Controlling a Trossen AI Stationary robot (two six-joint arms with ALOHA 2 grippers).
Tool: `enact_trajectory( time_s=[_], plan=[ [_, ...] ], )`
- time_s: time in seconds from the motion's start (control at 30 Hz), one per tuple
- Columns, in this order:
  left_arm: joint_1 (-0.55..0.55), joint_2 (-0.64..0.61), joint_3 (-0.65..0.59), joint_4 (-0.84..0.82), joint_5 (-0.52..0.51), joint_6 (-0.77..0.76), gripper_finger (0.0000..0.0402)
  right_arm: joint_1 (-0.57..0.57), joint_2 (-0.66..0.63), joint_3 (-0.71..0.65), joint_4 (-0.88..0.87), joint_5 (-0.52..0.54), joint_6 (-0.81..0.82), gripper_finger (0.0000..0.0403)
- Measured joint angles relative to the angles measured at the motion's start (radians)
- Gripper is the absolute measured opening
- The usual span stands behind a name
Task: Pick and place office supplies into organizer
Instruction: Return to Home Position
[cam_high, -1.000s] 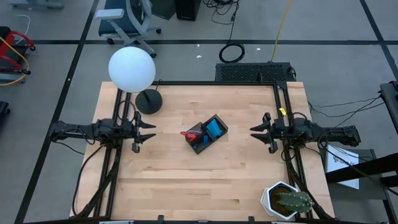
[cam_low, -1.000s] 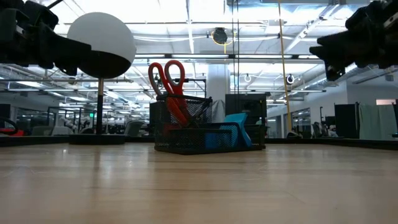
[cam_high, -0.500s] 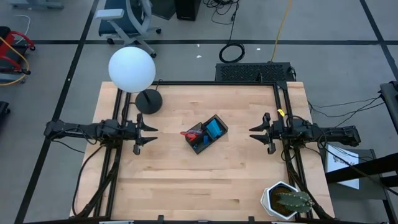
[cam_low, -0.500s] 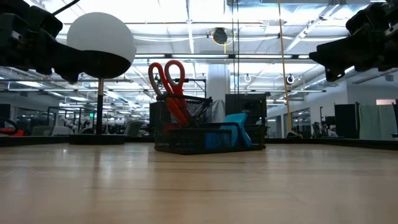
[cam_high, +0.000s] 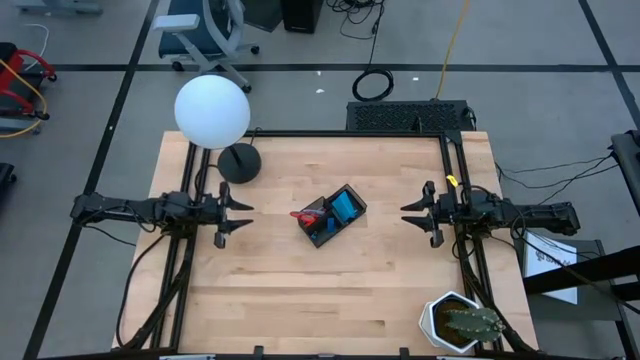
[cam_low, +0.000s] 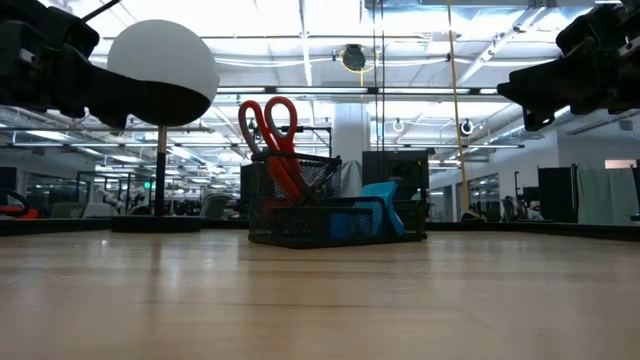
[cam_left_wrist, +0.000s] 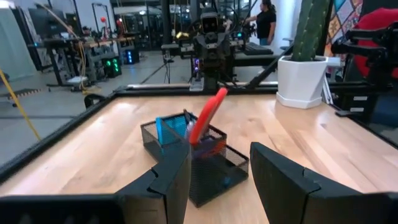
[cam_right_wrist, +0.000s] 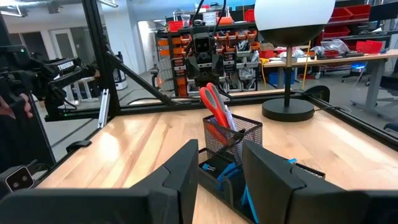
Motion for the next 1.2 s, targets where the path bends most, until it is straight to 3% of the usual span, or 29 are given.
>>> enact_trajectory(
  time_s=[0.13, 0.37, 1.2],
  plan=[
    [0.0, 0.0, 0.0, 0.006, 0.001, 0.017, 0.017, 0.0, 0.0, 0.0, 0.001, 0.0, 0.0, 0.0116],
    [0.0, 0.0, 0.0, 0.011, -0.006, -0.087, 0.017, 0.0, 0.0, 0.0, 0.003, 0.0, 0.0, 0.0116],
    [0.0, 0.0, 0.0, 0.014, -0.013, -0.085, 0.017, 0.0, 0.0, 0.0, 0.002, 0.0, 0.0, 0.0116]
  ],
)
